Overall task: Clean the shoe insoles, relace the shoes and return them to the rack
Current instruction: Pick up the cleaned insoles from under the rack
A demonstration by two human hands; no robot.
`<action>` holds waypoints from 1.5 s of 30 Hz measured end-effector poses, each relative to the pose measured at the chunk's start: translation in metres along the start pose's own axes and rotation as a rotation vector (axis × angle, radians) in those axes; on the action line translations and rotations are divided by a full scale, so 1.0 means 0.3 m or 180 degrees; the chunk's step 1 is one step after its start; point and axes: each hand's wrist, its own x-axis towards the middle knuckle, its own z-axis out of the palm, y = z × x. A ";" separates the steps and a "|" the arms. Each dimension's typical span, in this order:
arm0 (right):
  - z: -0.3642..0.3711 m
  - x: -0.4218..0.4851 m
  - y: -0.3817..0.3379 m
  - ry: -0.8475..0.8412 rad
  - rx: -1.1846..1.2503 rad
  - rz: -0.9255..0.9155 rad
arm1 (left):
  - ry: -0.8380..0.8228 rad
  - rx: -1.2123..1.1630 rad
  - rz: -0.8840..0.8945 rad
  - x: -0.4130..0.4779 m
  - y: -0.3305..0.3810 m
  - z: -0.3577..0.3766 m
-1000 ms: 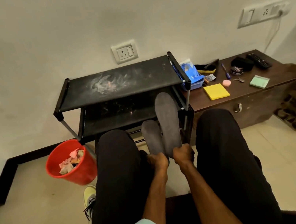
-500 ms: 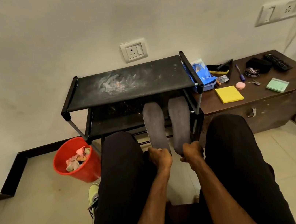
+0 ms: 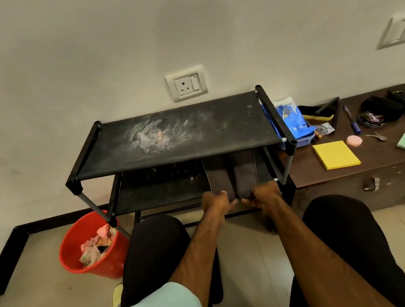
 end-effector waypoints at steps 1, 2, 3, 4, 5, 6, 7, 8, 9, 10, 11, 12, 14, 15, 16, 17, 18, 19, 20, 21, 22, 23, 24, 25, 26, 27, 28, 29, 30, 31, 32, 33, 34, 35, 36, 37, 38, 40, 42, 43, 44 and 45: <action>0.003 -0.003 -0.003 0.0099 0.0057 0.0006 | -0.0019 -0.0041 -0.0077 0.015 0.002 0.007; 0.004 0.004 0.005 0.0231 0.0163 0.0015 | -0.0032 -0.0091 -0.0139 0.031 -0.002 0.017; 0.008 0.007 0.015 0.0337 0.0201 0.0026 | 0.0001 -0.0139 -0.0185 0.037 -0.009 0.022; 0.016 0.015 0.037 0.0443 0.0166 0.0056 | 0.0090 -0.0169 -0.0231 0.049 -0.023 0.029; 0.020 0.017 0.057 0.0527 0.0125 0.0084 | 0.0179 -0.0227 -0.0251 0.058 -0.041 0.032; 0.021 0.017 0.076 0.0577 0.0128 0.0101 | 0.0253 -0.0256 -0.0258 0.066 -0.058 0.035; 0.022 0.020 0.097 0.0624 0.0143 0.0123 | 0.0315 -0.0278 -0.0269 0.072 -0.077 0.037; 0.022 0.026 0.110 0.0664 0.0153 0.0125 | 0.0356 -0.0279 -0.0282 0.075 -0.090 0.039; 0.025 0.031 0.119 0.0682 0.0141 0.0118 | 0.0354 -0.0301 -0.0302 0.077 -0.103 0.039; 0.026 0.032 0.121 0.0715 0.0115 0.0071 | 0.0297 -0.0335 -0.0309 0.077 -0.112 0.040; 0.028 0.027 0.118 0.0748 0.0107 0.0016 | 0.0209 -0.0392 -0.0306 0.071 -0.117 0.040; 0.029 0.028 0.116 0.0763 0.0109 -0.0003 | 0.0142 -0.0422 -0.0299 0.060 -0.118 0.040; 0.028 0.024 0.109 0.0812 0.0131 -0.0056 | 0.0079 -0.0447 -0.0273 0.040 -0.112 0.036; 0.027 0.019 0.108 0.0829 0.0125 -0.0073 | 0.0062 -0.0460 -0.0257 0.042 -0.113 0.032; 0.026 0.018 0.109 0.0847 0.0119 -0.0081 | 0.0055 -0.0463 -0.0248 0.045 -0.115 0.028; 0.025 0.013 0.112 0.0858 0.0117 -0.0080 | 0.0064 -0.0459 -0.0241 0.042 -0.115 0.022; 0.023 0.010 0.115 0.0874 0.0112 -0.0082 | 0.0086 -0.0443 -0.0236 0.038 -0.114 0.018; 0.022 0.004 0.116 0.0880 0.0116 -0.0093 | 0.0121 -0.0430 -0.0220 0.037 -0.114 0.012; 0.020 0.001 0.118 0.0877 0.0122 -0.0098 | 0.0150 -0.0405 -0.0206 0.041 -0.117 0.010; 0.019 -0.002 0.117 0.0874 0.0112 -0.0105 | 0.0158 -0.0403 -0.0188 0.041 -0.117 0.008; 0.018 -0.004 0.117 0.0864 0.0086 -0.0124 | 0.0148 -0.0394 -0.0179 0.038 -0.116 0.007; 0.017 -0.003 0.118 0.0833 0.0058 -0.0142 | 0.0143 -0.0379 -0.0173 0.035 -0.115 0.005; 0.019 -0.001 0.119 0.0806 0.0033 -0.0165 | 0.0149 -0.0357 -0.0168 0.034 -0.113 0.003; 0.019 0.000 0.119 0.0788 0.0010 -0.0179 | 0.0164 -0.0343 -0.0165 0.033 -0.111 0.001; 0.021 0.002 0.118 0.0783 -0.0024 -0.0196 | 0.0175 -0.0345 -0.0169 0.030 -0.108 0.000; 0.022 0.002 0.116 0.0784 -0.0063 -0.0219 | 0.0188 -0.0370 -0.0172 0.029 -0.107 -0.003; 0.024 0.005 0.114 0.0790 -0.0089 -0.0247 | 0.0198 -0.0391 -0.0173 0.028 -0.107 -0.002; 0.024 0.008 0.113 0.0798 -0.0104 -0.0275 | 0.0212 -0.0420 -0.0170 0.026 -0.108 -0.003; 0.025 0.011 0.111 0.0812 -0.0101 -0.0295 | 0.0227 -0.0448 -0.0165 0.022 -0.105 -0.002; 0.025 0.015 0.110 0.0824 -0.0091 -0.0303 | 0.0236 -0.0481 -0.0162 0.021 -0.103 -0.002; 0.026 0.018 0.110 0.0837 -0.0082 -0.0308 | 0.0246 -0.0513 -0.0170 0.021 -0.101 -0.002; 0.026 0.024 0.112 0.0857 -0.0074 -0.0309 | 0.0253 -0.0538 -0.0184 0.019 -0.100 -0.001; 0.026 0.029 0.114 0.0879 -0.0069 -0.0315 | 0.0258 -0.0567 -0.0197 0.016 -0.098 0.001; 0.025 0.033 0.117 0.0891 -0.0069 -0.0321 | 0.0261 -0.0600 -0.0210 0.013 -0.099 0.003; 0.025 0.035 0.119 0.0885 -0.0077 -0.0329 | 0.0248 -0.0635 -0.0217 0.011 -0.102 0.007; 0.024 0.037 0.122 0.0875 -0.0095 -0.0340 | 0.0221 -0.0657 -0.0218 0.010 -0.107 0.012; 0.024 0.038 0.122 0.0873 -0.0113 -0.0357 | 0.0185 -0.0665 -0.0217 0.008 -0.110 0.018; 0.026 0.038 0.119 0.0868 -0.0140 -0.0383 | 0.0126 -0.0687 -0.0211 0.008 -0.112 0.023; 0.027 0.037 0.113 0.0885 -0.0186 -0.0425 | 0.0083 -0.0669 -0.0194 0.013 -0.111 0.026; 0.027 0.038 0.110 0.0900 -0.0201 -0.0438 | 0.0066 -0.0660 -0.0179 0.014 -0.109 0.025; 0.028 0.040 0.106 0.0912 -0.0203 -0.0443 | 0.0049 -0.0662 -0.0167 0.014 -0.107 0.026; 0.027 0.042 0.104 0.0911 -0.0201 -0.0441 | 0.0028 -0.0660 -0.0158 0.015 -0.107 0.024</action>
